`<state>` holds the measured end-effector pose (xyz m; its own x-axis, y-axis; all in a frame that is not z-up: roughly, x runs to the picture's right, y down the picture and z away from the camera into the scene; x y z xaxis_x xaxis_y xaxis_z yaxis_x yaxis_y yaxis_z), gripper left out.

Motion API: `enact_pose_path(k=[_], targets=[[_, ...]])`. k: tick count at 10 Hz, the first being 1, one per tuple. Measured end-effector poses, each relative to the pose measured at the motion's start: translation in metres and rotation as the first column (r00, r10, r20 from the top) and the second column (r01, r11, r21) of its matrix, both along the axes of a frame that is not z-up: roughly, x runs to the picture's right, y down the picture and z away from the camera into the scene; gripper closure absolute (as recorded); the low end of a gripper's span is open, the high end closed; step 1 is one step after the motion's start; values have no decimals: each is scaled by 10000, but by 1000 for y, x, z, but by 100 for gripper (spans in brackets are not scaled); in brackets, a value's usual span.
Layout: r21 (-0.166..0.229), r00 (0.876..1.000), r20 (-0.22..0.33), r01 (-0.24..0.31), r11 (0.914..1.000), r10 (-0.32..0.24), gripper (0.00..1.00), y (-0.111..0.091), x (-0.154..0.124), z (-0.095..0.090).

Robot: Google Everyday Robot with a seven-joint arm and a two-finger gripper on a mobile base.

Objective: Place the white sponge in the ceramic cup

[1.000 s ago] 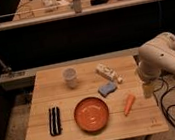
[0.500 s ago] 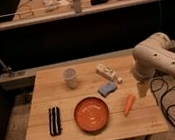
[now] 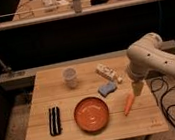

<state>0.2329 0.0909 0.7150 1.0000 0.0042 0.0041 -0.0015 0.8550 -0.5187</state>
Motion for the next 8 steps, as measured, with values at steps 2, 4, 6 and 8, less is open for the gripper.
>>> enact_pose_path(k=[2, 4, 6, 8], targets=[[-6, 9998, 178, -9, 10000, 9, 20, -2, -16, 6], [44, 9997, 230, -36, 10000, 35, 20, -2, -17, 9], [65, 9992, 404, -18, 10000, 15, 20, -2, -25, 13], [81, 9987, 510, -1, 10000, -3, 20, -2, -31, 15]])
